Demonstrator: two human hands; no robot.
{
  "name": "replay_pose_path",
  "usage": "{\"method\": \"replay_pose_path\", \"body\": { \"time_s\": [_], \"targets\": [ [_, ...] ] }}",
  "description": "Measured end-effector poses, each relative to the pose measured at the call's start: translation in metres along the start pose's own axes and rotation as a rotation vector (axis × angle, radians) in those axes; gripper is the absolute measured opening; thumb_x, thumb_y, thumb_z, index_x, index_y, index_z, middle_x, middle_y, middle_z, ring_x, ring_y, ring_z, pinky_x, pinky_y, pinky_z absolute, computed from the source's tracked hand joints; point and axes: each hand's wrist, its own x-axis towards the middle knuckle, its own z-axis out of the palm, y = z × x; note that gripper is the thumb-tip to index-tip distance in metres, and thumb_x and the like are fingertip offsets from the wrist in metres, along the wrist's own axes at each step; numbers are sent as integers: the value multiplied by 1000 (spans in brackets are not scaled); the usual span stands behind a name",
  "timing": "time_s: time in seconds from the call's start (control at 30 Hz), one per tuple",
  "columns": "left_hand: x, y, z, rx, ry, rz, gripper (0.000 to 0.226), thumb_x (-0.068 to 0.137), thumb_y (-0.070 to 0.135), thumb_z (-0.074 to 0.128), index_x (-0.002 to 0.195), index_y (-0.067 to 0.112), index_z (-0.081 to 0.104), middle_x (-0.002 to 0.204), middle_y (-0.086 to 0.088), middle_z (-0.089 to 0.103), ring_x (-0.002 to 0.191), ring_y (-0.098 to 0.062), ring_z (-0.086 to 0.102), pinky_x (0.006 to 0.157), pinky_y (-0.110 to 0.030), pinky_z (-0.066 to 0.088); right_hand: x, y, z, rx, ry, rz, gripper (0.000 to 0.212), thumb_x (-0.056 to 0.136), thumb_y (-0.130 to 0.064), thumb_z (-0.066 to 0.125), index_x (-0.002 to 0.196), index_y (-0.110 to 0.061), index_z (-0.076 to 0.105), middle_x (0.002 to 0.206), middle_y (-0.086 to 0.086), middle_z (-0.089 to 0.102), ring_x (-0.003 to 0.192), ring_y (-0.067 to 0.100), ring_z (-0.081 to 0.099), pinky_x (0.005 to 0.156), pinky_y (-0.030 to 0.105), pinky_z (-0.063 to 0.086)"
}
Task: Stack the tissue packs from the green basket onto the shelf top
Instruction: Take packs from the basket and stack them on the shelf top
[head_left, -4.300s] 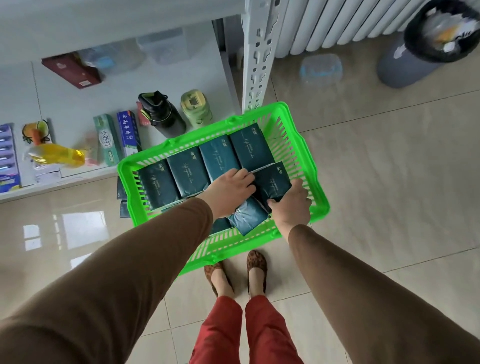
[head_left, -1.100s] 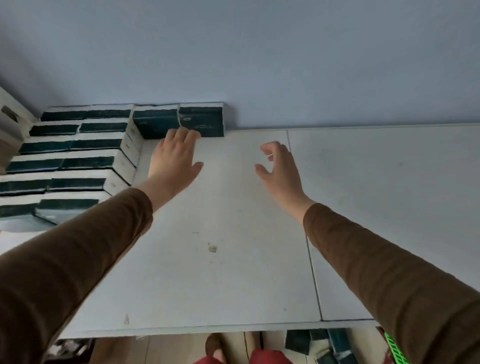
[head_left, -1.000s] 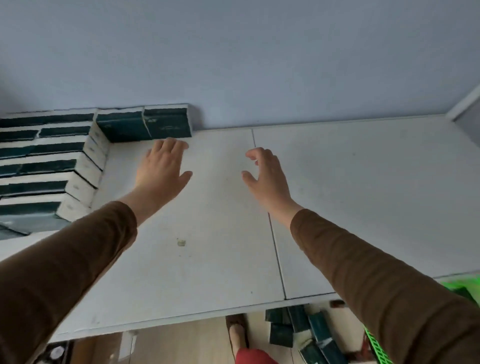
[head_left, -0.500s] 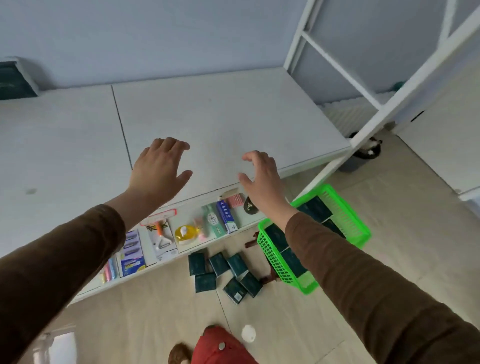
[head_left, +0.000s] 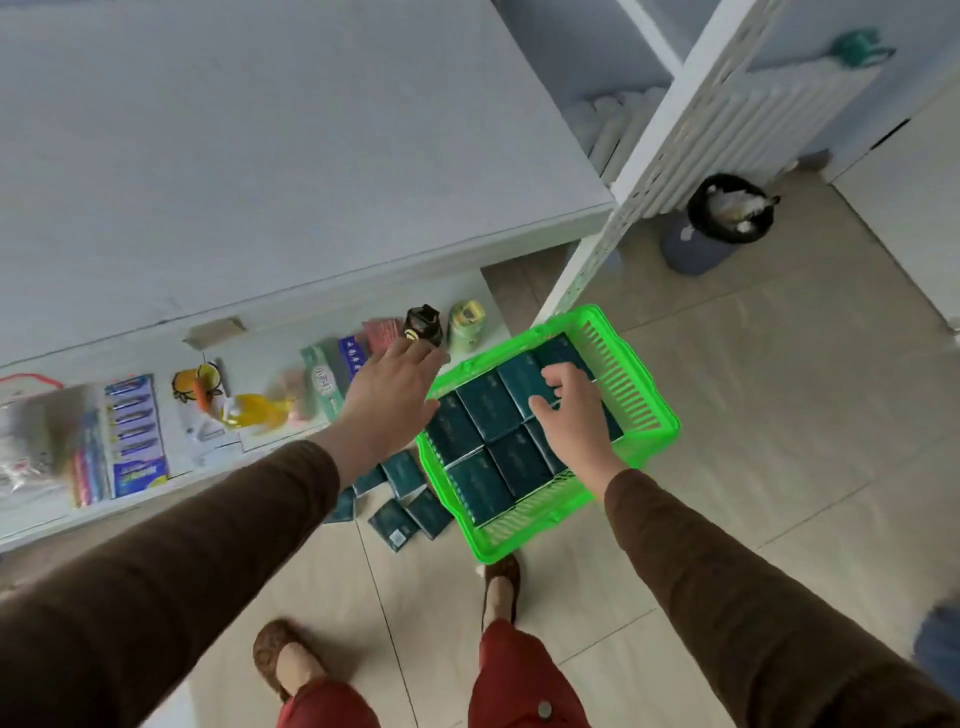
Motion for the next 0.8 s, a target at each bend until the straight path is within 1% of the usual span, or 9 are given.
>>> {"method": "replay_pose_path", "body": {
  "time_s": [0.13, 0.23, 0.33, 0.43, 0.53, 0.63, 0.67, 0.73, 0.8],
  "targets": [
    [37, 24, 75, 52, -184, -37, 56, 86, 31, 65, 138, 24, 43, 135, 2, 49, 127, -21, 40, 102, -39, 39, 27, 67, 33, 66, -157, 124, 41, 93, -20, 66, 131, -11, 53, 125, 7, 58, 115, 22, 56, 96, 34, 46],
    [58, 24, 122, 135, -276, -24, 51, 87, 20, 59, 136, 23, 44, 131, 3, 49, 124, -20, 43, 99, -36, 40, 43, 95, 72, 127, -259, 257, 45, 91, -21, 66, 132, -9, 52, 129, 9, 58, 118, 24, 57, 99, 35, 46],
    [77, 18, 163, 251, -356, 54, 52, 86, 9, 55, 135, 22, 44, 131, 3, 49, 120, -21, 46, 96, -35, 42, 55, 116, 112, 246, -346, 428, 54, 90, -23, 67, 137, -6, 47, 136, 13, 55, 122, 26, 56, 102, 36, 44],
    [93, 7, 196, 324, -414, 181, 56, 84, 6, 55, 137, 20, 45, 132, 1, 50, 119, -21, 48, 94, -34, 42, 66, 128, 148, 383, -340, 560, 67, 89, -29, 69, 143, -3, 39, 136, 16, 56, 123, 28, 56, 100, 32, 43],
    [103, -5, 217, 351, -417, 272, 57, 83, 8, 58, 137, 18, 46, 135, -1, 50, 121, -23, 48, 98, -36, 42, 77, 131, 173, 586, -280, 722, 73, 88, -36, 72, 144, -6, 36, 135, 12, 55, 108, 20, 53, 87, 27, 37],
    [107, -12, 232, 391, -412, 338, 56, 85, 9, 59, 139, 17, 46, 138, -2, 52, 127, -24, 47, 103, -37, 39, 88, 129, 191, 811, -232, 887, 75, 84, -39, 77, 140, -10, 36, 120, 6, 51, 99, 19, 49, 85, 31, 34],
    [108, -12, 236, 400, -415, 356, 54, 86, 9, 57, 138, 19, 47, 136, -1, 53, 127, -23, 47, 102, -36, 39, 91, 129, 196, 864, -214, 934, 76, 83, -39, 79, 138, -11, 35, 117, 5, 49, 95, 20, 49, 82, 32, 36],
    [109, -10, 238, 414, -417, 393, 47, 87, 10, 57, 132, 24, 50, 128, 4, 56, 123, -22, 47, 95, -36, 38, 94, 128, 201, 954, -183, 1016, 75, 79, -40, 82, 132, -13, 36, 110, 7, 50, 81, 19, 48, 74, 33, 39],
    [113, -5, 235, 438, -416, 439, 38, 86, 12, 59, 120, 26, 55, 118, 6, 57, 119, -22, 46, 91, -35, 36, 97, 127, 200, 1001, -165, 1049, 71, 76, -42, 84, 126, -12, 41, 99, 6, 52, 71, 16, 43, 74, 31, 41]
  ]
}}
